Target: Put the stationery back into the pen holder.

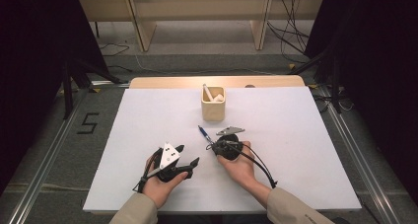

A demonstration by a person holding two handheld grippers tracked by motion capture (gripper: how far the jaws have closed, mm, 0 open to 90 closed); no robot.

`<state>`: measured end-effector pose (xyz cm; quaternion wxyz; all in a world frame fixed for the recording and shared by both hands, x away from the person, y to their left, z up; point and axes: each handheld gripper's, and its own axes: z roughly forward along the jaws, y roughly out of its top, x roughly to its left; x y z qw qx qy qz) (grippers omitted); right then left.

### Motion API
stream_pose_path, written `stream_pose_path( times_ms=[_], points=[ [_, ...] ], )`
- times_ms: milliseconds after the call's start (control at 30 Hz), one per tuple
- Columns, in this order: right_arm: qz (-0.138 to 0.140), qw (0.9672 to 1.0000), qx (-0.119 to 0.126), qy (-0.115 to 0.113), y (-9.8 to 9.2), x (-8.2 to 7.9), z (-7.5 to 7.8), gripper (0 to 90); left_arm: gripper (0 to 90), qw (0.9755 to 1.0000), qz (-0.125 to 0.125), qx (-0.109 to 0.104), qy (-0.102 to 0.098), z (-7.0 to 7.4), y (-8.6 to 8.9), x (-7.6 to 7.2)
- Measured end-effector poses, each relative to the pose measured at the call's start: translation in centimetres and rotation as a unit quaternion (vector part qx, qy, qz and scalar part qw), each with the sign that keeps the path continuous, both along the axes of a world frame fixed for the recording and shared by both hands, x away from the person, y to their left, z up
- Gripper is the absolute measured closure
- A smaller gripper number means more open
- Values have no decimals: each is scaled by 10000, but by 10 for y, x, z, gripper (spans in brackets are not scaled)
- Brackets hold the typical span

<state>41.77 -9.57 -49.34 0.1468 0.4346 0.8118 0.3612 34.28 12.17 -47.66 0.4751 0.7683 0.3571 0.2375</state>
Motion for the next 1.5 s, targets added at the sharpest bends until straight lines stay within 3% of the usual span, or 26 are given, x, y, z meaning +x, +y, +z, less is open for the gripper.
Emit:
stream_pose_path(
  times_ms=[167,233,367,467,600,733,833,967,1100,1333,1500],
  points=[
    [41,9999,129,-85,-1,-2,3,774,308,10000,42,-28,-8,0,1,0],
    [151,9993,266,-231,-3,-3,8,774,312,10000,76,-61,-12,1,3,1],
    [336,9962,542,-585,-13,-8,18,773,314,9993,177,-324,76,3,7,5],
    [601,9925,728,-779,-24,-13,21,773,314,9975,286,-628,161,7,9,11],
    [906,9885,905,-810,-36,-24,23,773,311,9935,355,-1060,232,14,6,20],
    [982,9864,980,-885,-45,-33,26,773,343,9889,297,-1411,348,17,0,26],
    [1018,9854,995,-939,-48,-37,27,773,363,9874,216,-1510,410,18,-6,30],
    [1040,9848,1012,-951,-48,-40,26,773,387,9834,143,-1728,536,17,-13,34],
    [1106,9838,989,-1004,-45,-43,27,773,404,9822,184,-1764,620,14,-17,39],
    [1141,9834,970,-1028,-42,-45,27,773,410,9756,248,-2017,837,9,-19,46],
    [1172,9823,1005,-1056,-41,-46,27,773,415,9733,244,-2085,932,7,-20,49]
  ],
)
